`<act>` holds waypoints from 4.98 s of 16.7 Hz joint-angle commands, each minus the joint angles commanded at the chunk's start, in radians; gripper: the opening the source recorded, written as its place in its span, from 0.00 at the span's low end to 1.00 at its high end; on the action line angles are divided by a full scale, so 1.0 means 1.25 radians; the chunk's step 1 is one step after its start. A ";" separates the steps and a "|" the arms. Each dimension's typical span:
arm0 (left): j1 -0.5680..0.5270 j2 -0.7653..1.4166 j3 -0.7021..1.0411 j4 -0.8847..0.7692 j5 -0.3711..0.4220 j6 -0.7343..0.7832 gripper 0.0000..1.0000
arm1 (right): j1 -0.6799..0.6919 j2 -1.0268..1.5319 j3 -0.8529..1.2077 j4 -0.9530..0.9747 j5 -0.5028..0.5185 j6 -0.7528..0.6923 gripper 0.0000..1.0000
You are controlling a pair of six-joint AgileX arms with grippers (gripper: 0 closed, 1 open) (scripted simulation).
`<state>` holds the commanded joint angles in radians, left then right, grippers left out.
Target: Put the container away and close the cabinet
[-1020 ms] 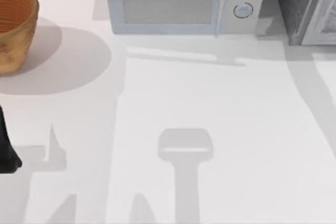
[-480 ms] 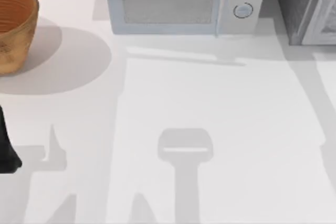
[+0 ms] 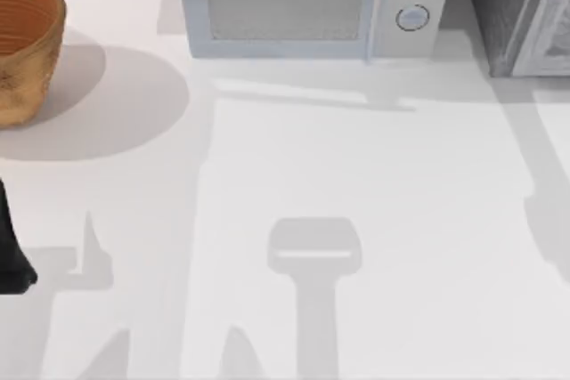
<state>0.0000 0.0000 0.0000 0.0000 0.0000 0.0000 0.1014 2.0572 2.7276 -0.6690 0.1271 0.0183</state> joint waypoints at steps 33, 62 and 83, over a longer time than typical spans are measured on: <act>0.000 0.000 0.000 0.000 0.000 0.000 1.00 | -0.008 -0.050 -0.049 0.033 -0.015 -0.010 1.00; 0.000 0.000 0.000 0.000 0.000 0.000 1.00 | -0.081 -1.646 -2.182 0.535 -0.102 -0.015 1.00; 0.000 0.000 0.000 0.000 0.000 0.000 1.00 | -0.679 -0.740 -1.969 1.236 -0.700 0.002 1.00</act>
<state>0.0000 0.0000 0.0000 0.0000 0.0000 0.0000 -0.7477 1.1323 0.2663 0.8763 -0.7472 0.0202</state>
